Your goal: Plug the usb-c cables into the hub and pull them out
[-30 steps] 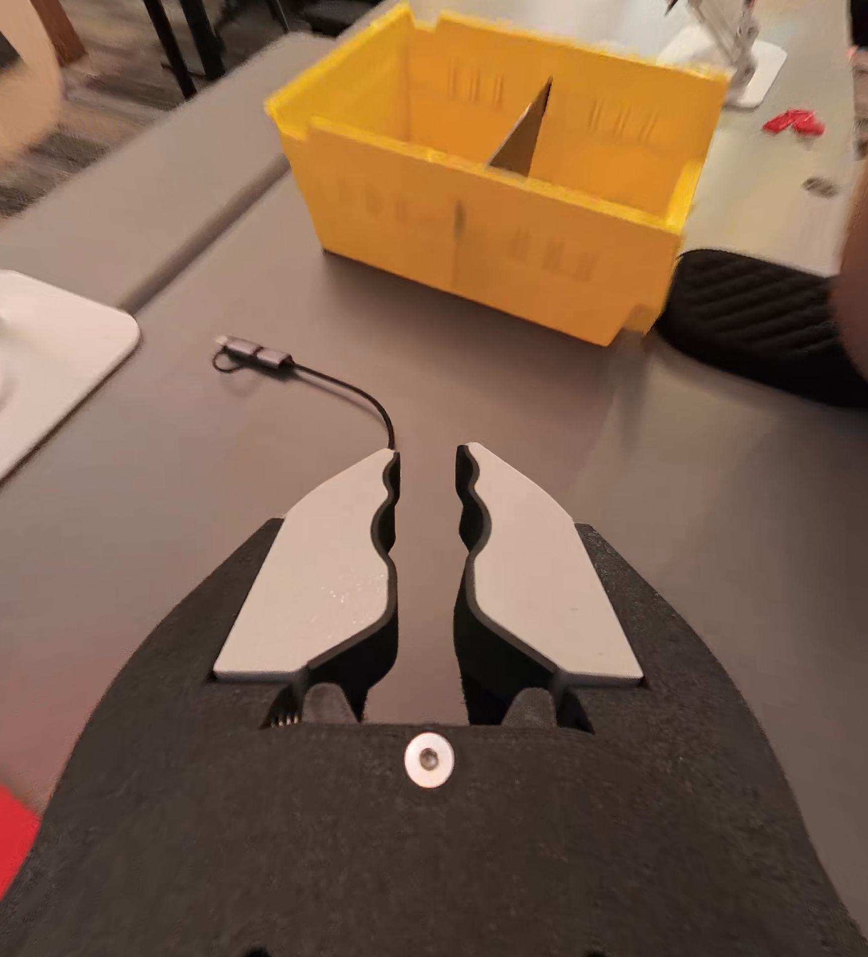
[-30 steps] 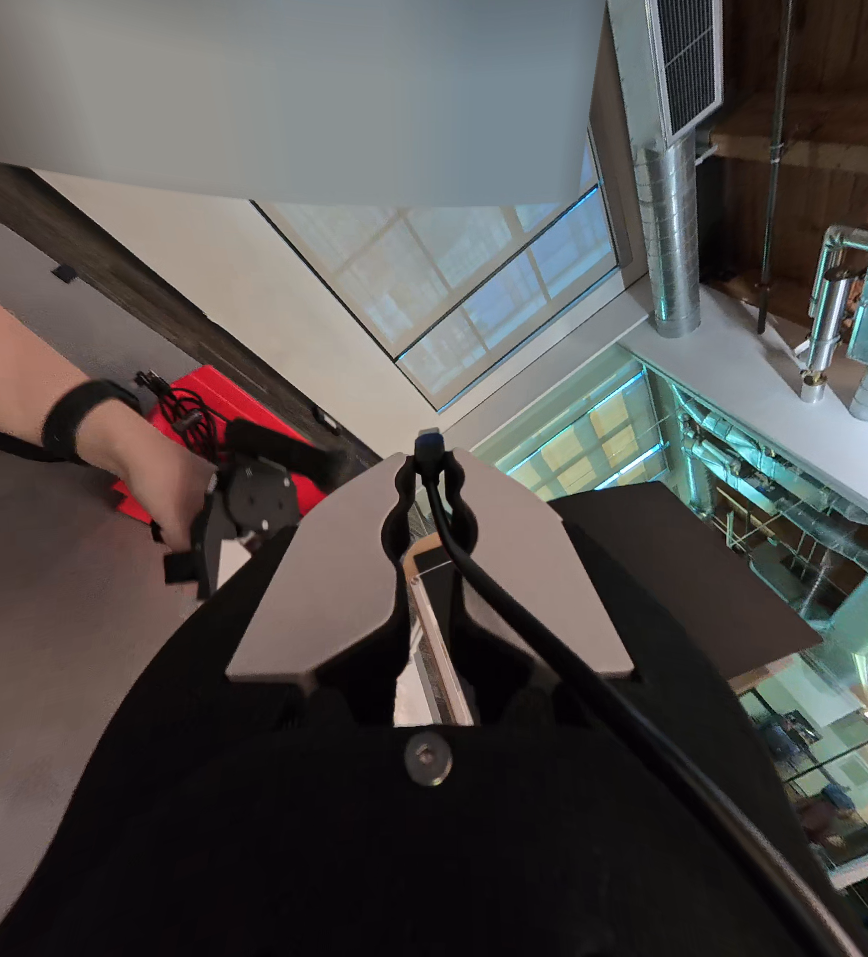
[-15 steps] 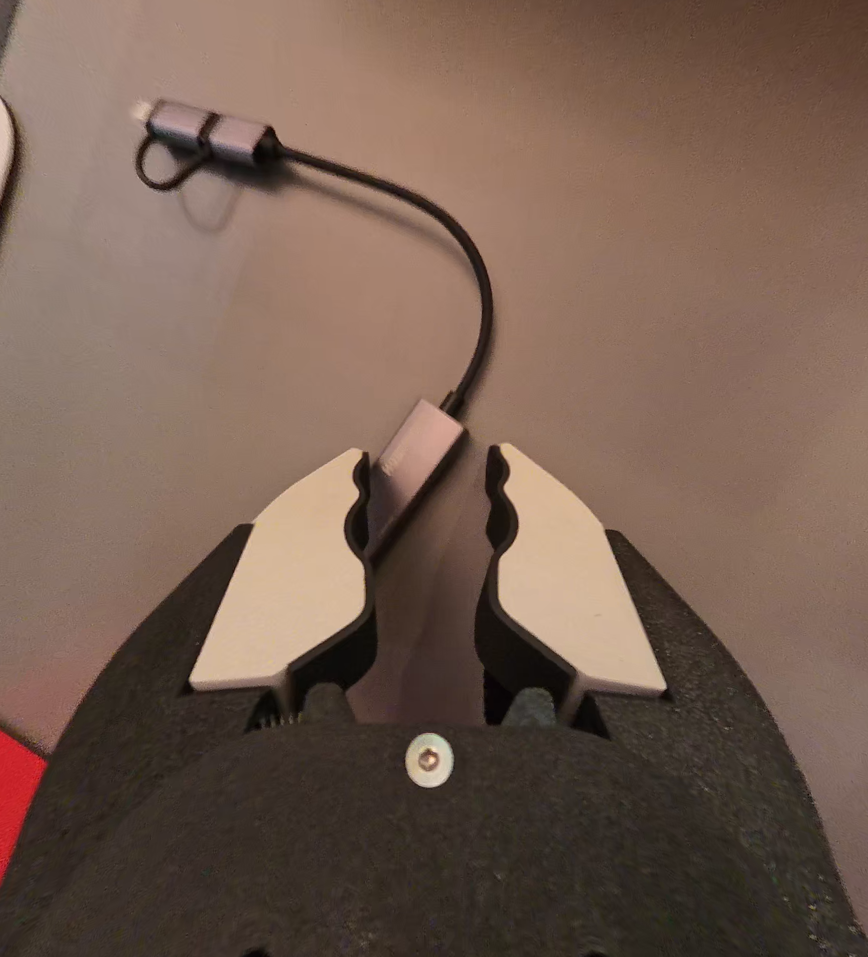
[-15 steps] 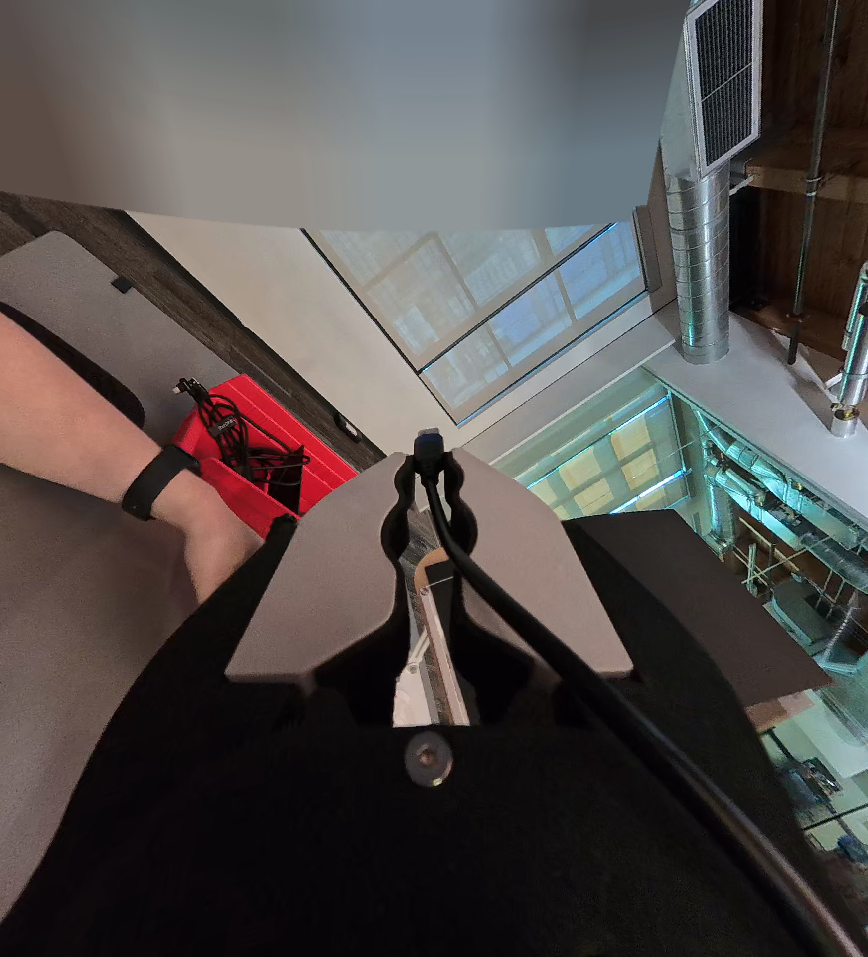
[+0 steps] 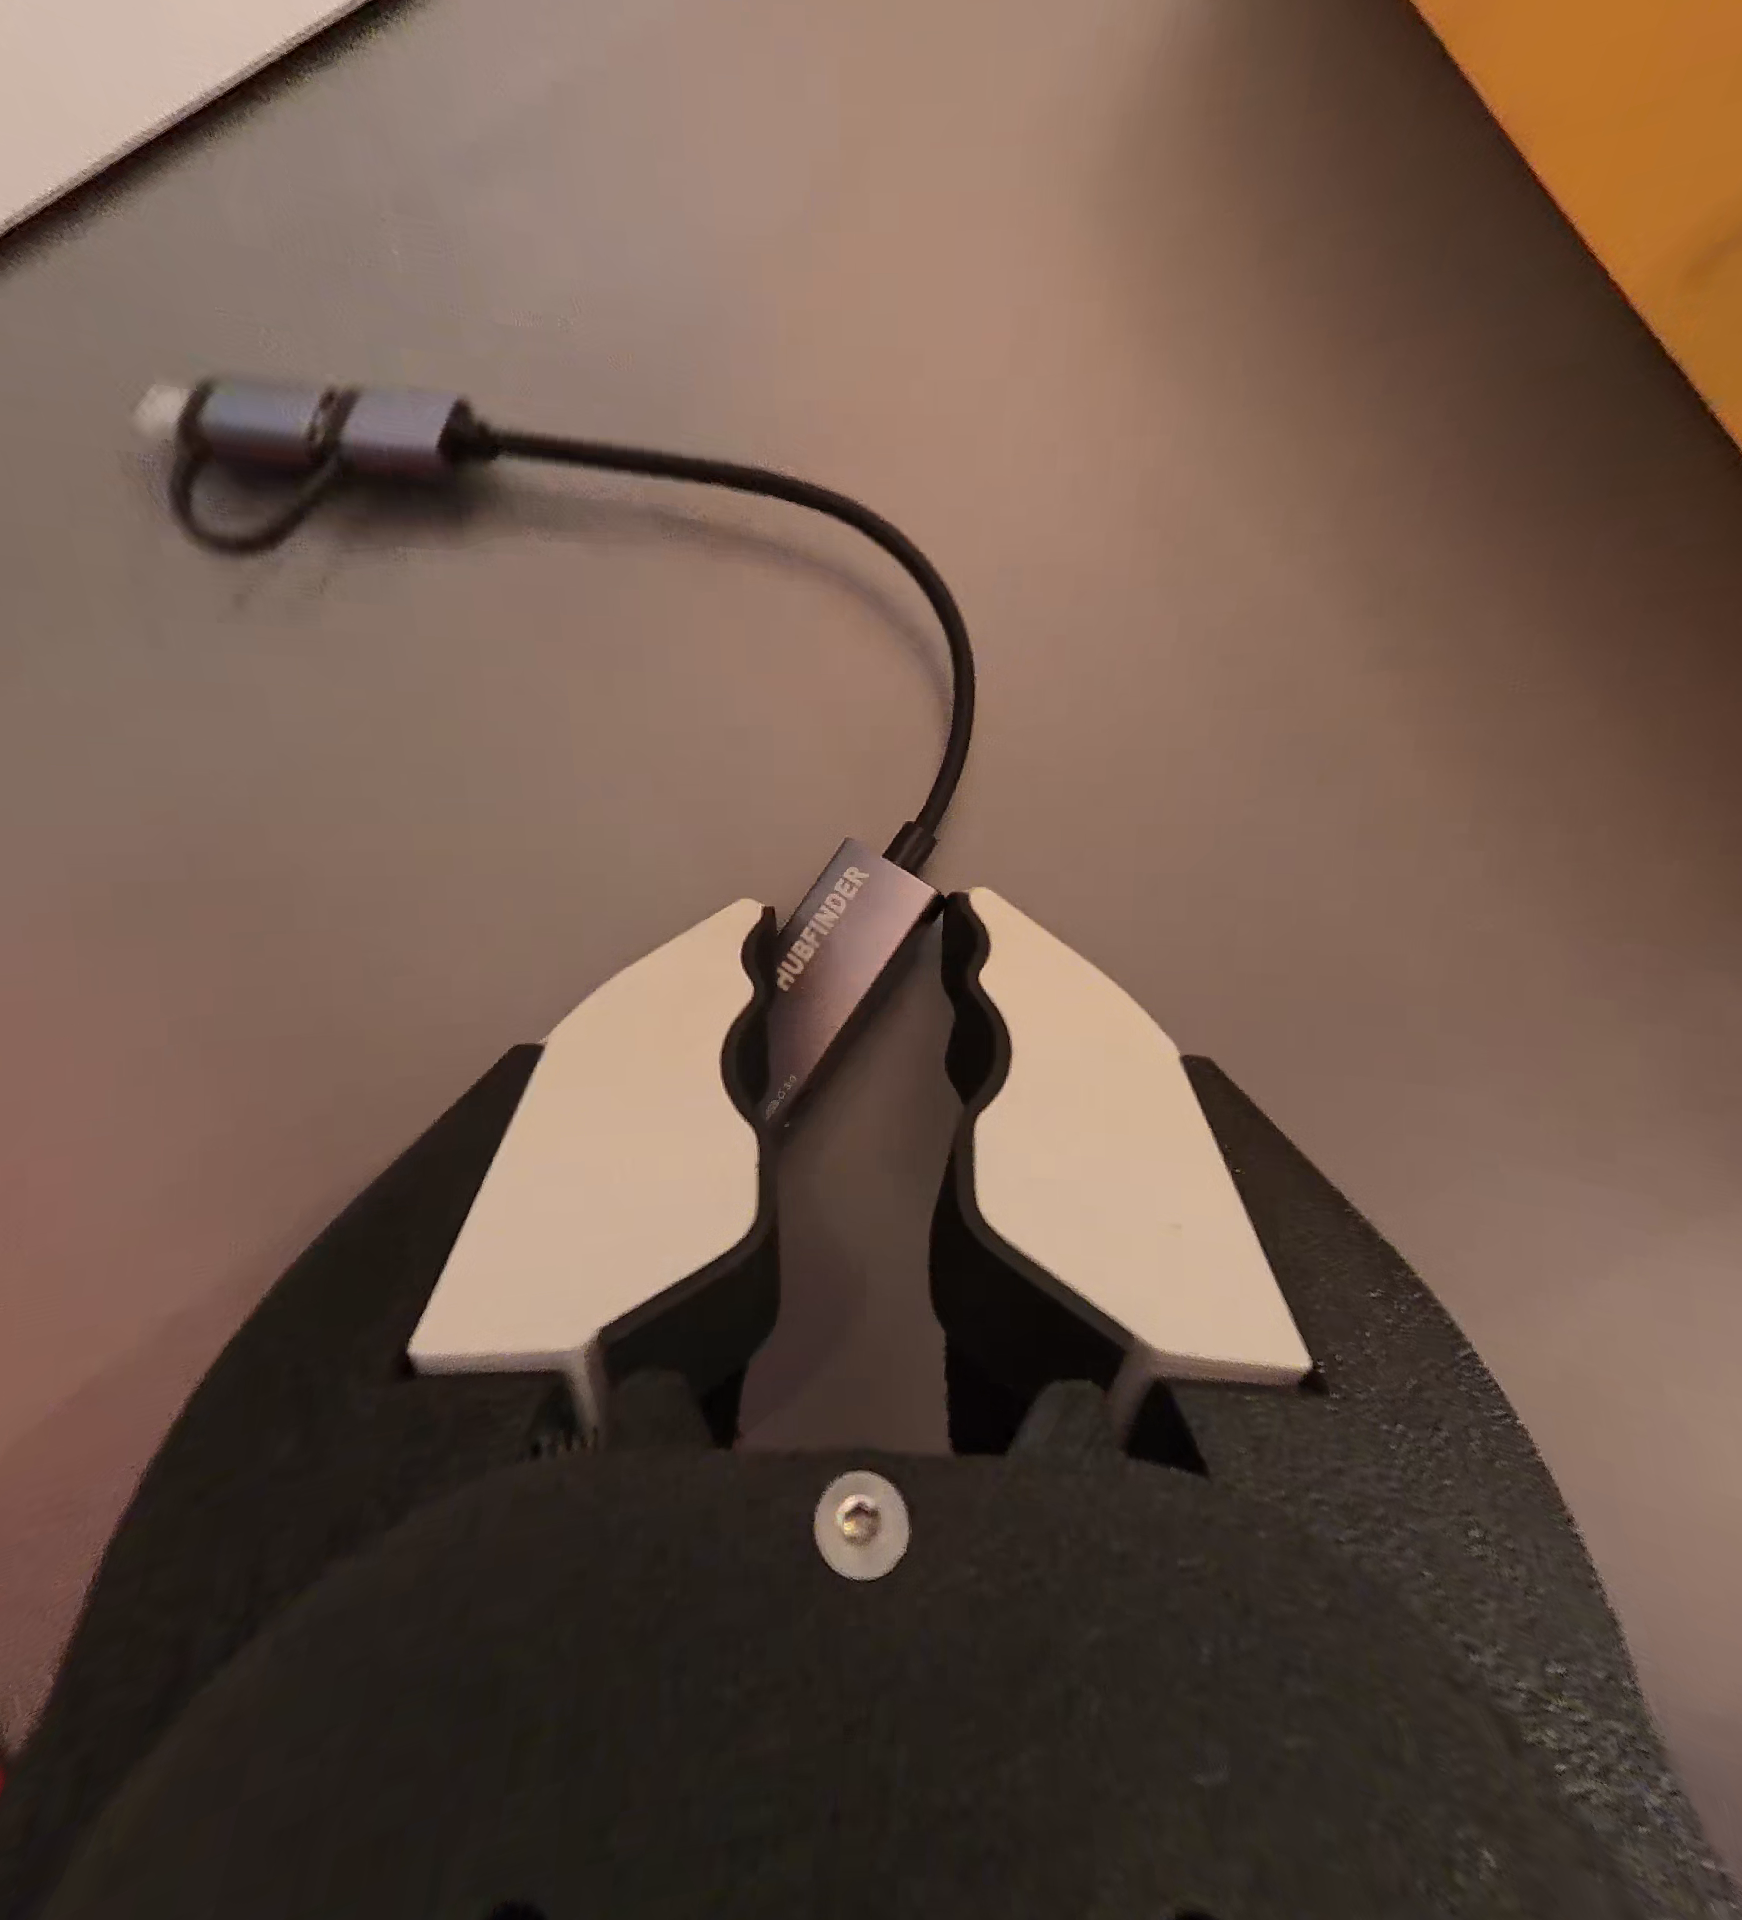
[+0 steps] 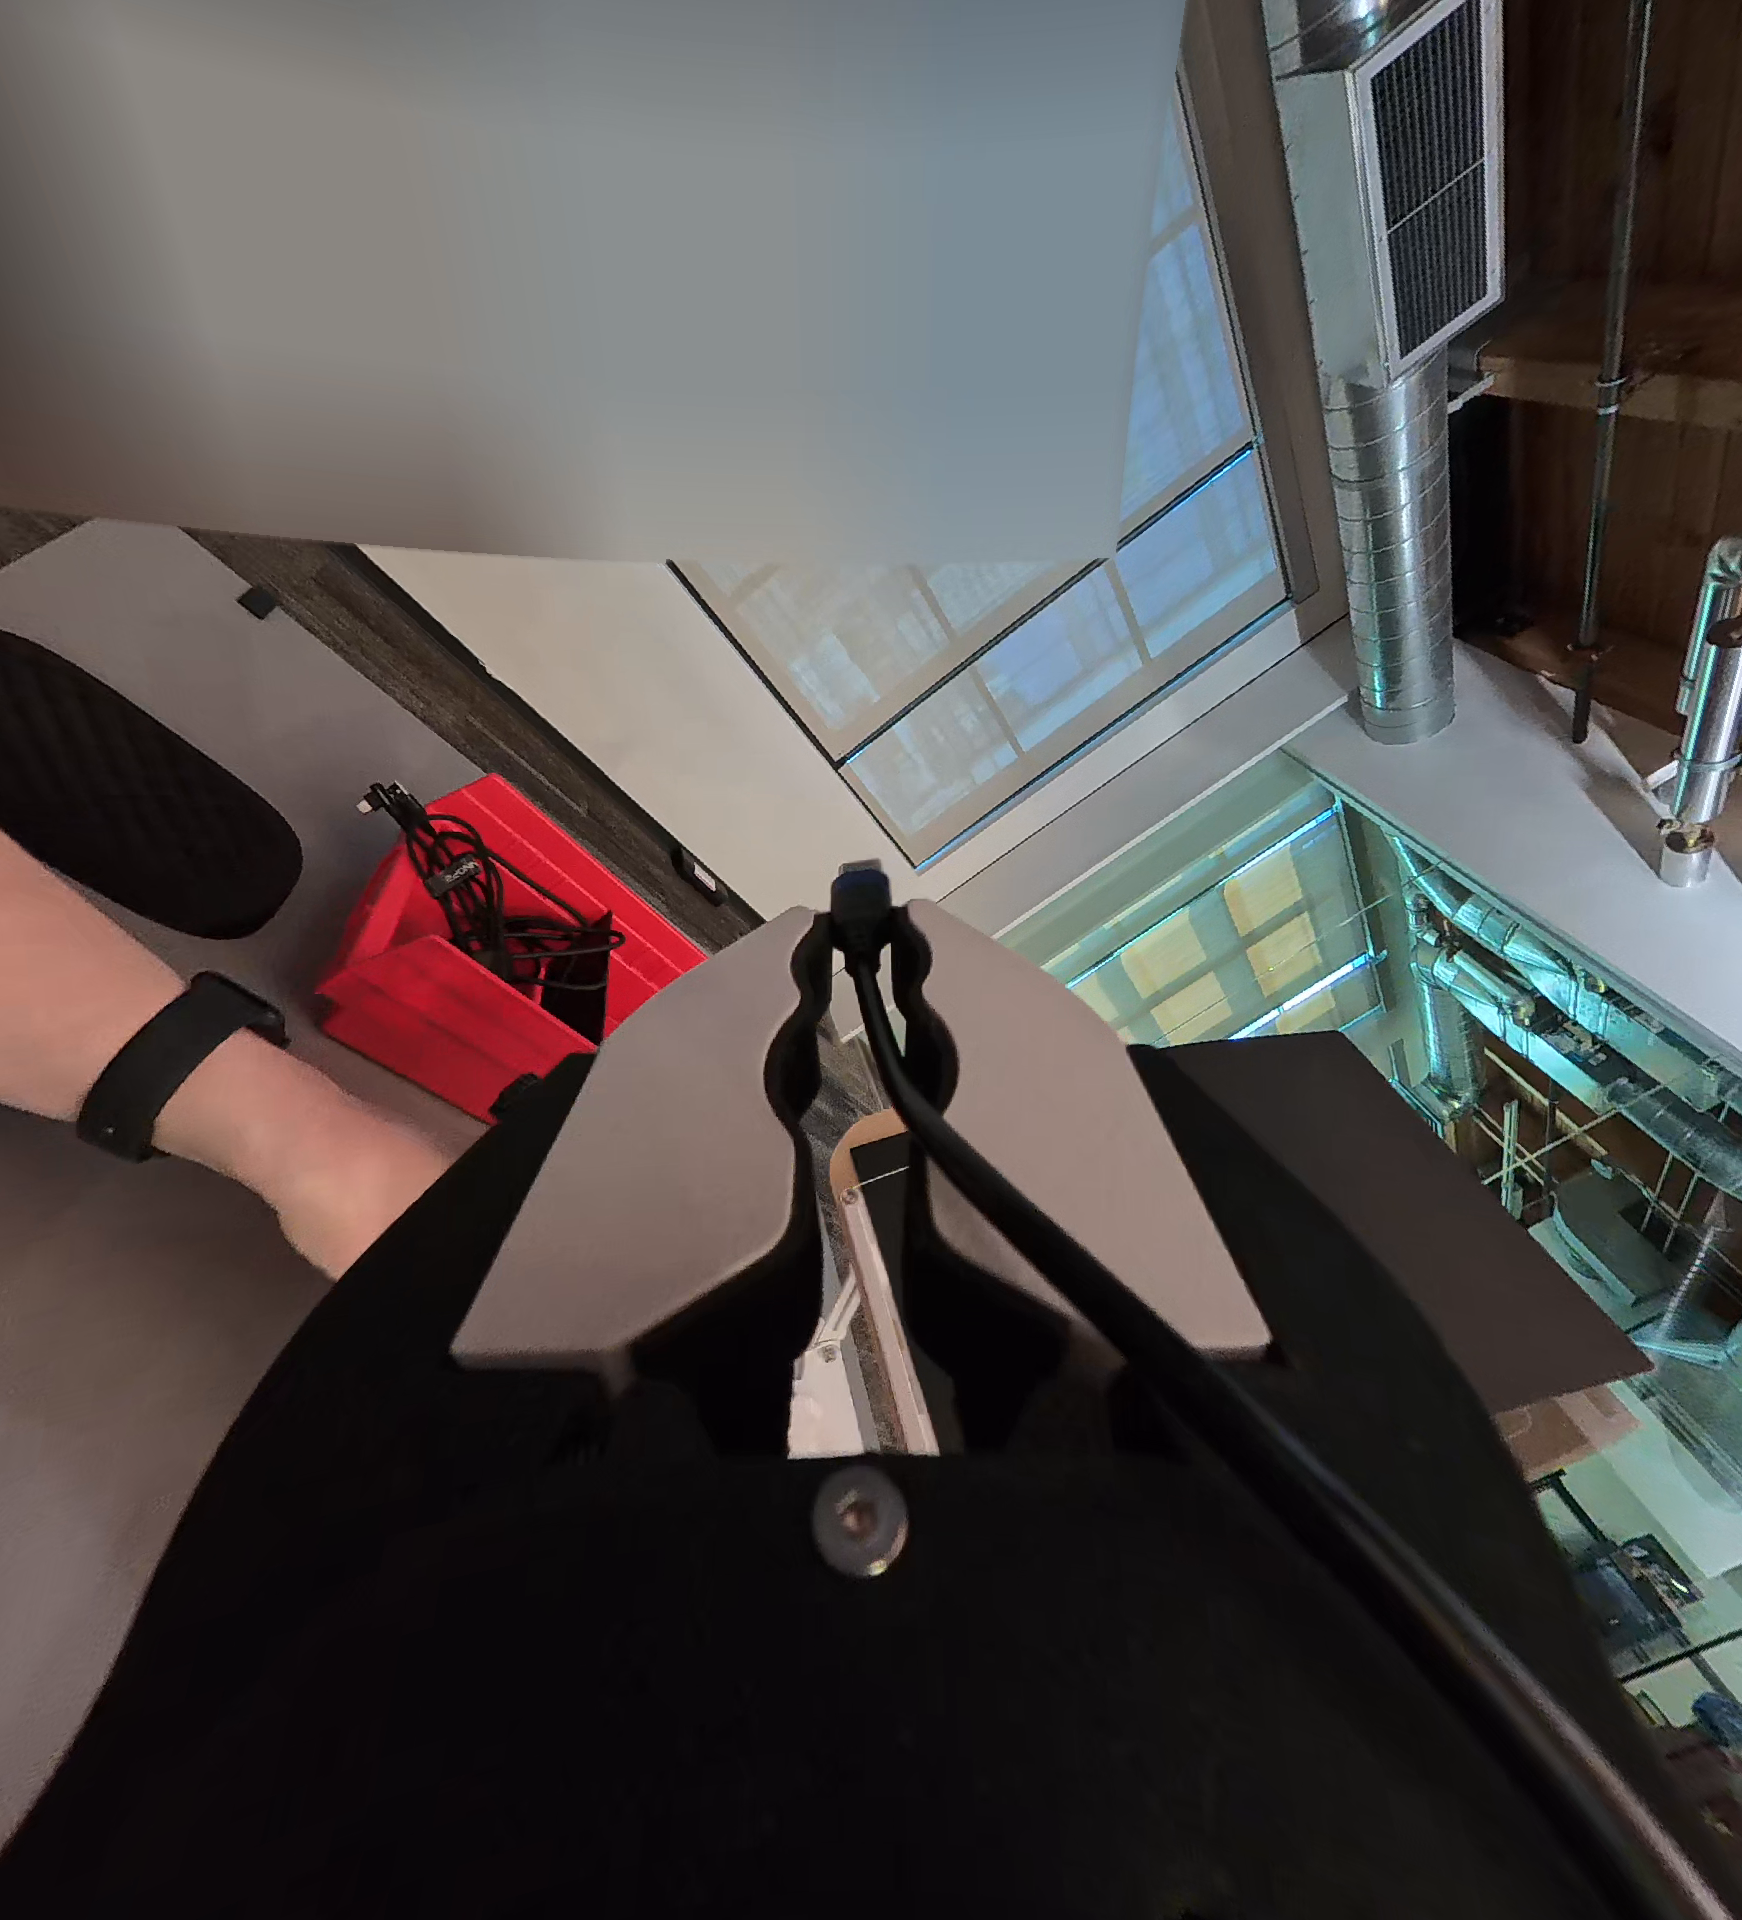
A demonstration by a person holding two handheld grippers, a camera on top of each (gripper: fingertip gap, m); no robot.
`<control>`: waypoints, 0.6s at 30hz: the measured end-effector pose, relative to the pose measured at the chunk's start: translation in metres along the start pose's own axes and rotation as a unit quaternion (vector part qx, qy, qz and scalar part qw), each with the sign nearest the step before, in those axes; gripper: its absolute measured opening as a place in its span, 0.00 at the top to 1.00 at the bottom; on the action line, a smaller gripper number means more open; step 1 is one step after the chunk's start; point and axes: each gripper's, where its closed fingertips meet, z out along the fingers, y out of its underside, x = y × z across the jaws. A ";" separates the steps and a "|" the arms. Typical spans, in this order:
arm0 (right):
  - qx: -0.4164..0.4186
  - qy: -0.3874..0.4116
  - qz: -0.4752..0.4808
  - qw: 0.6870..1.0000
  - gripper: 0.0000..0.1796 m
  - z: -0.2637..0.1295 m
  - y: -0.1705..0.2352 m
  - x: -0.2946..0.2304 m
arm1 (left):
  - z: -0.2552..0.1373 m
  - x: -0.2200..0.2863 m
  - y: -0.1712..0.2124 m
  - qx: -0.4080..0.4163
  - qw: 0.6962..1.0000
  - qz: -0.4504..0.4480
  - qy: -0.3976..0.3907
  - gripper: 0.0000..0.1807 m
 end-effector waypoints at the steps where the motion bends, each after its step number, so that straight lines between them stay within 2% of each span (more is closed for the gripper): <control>1: -0.001 -0.001 -0.001 1.000 0.93 0.001 0.001 -0.001 | -0.003 0.004 -0.002 0.007 1.000 0.003 0.018 0.85; 3: -0.004 -0.005 -0.002 1.000 0.93 0.001 0.002 -0.002 | -0.016 0.005 -0.005 0.030 0.999 0.004 0.041 0.87; 6: -0.001 -0.005 0.001 1.000 0.94 0.000 0.003 -0.001 | -0.042 -0.009 -0.005 0.070 0.996 0.002 0.046 0.80; 8: 0.003 -0.004 0.004 1.000 0.94 -0.001 0.003 0.001 | -0.053 -0.015 0.005 0.068 0.995 -0.011 0.067 0.75; 12: 0.003 -0.003 0.003 1.000 0.93 -0.003 0.003 0.002 | -0.056 -0.008 0.031 0.052 0.990 -0.023 0.126 0.76; 16: 0.001 -0.008 0.002 1.000 0.94 -0.001 0.003 0.000 | -0.045 -0.026 0.052 0.018 0.998 0.032 0.045 0.74; 18: -0.003 -0.011 0.001 1.000 0.94 0.000 0.004 -0.002 | -0.039 -0.028 0.061 -0.011 0.999 0.039 0.028 0.72</control>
